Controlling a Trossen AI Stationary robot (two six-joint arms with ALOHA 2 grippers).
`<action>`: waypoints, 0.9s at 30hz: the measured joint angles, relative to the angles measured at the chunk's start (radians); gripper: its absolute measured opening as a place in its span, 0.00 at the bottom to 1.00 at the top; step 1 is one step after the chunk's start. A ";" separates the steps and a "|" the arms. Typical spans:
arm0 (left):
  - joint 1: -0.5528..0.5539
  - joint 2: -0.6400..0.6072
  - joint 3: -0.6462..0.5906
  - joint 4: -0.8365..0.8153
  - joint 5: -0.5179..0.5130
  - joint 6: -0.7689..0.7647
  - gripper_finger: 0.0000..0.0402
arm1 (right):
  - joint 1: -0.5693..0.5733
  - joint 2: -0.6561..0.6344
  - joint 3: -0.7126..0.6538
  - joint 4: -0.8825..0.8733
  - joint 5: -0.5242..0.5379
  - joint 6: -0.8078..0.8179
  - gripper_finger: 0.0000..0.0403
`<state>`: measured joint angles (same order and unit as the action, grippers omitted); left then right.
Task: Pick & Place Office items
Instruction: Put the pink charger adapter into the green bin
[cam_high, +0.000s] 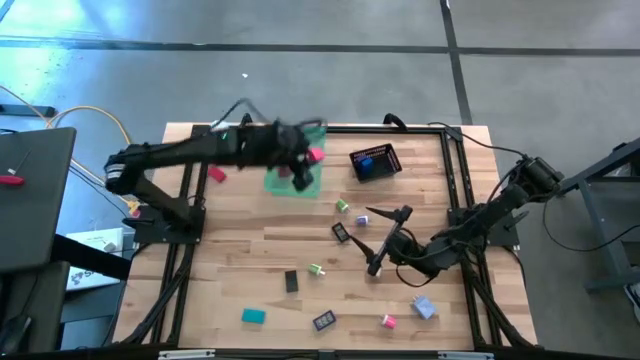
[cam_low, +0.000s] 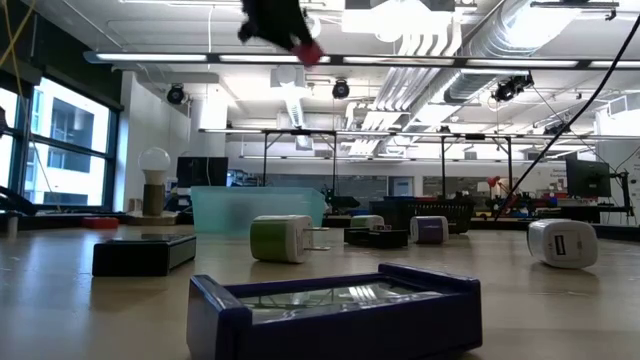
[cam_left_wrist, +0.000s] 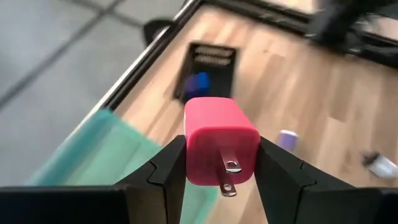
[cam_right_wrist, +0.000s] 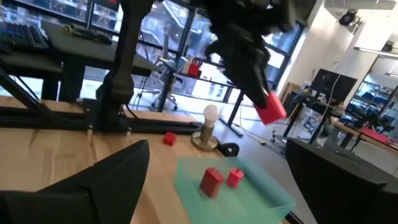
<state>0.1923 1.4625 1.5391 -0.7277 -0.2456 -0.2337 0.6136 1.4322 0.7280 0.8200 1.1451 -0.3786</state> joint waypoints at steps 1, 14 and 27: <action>0.049 0.020 0.009 -0.023 0.025 0.000 0.36 | -0.002 0.000 0.000 -0.013 -0.002 0.010 0.90; 0.488 0.428 0.154 -0.165 0.298 -0.062 0.36 | -0.014 0.000 0.000 -0.121 -0.025 0.049 0.90; 0.509 0.626 0.368 -0.333 0.252 -0.063 0.36 | -0.043 -0.001 0.000 -0.182 -0.093 0.078 0.90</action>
<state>0.7010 2.0888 1.9076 -1.0606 0.0062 -0.2971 0.5709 1.4316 0.7280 0.6384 1.0525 -0.3004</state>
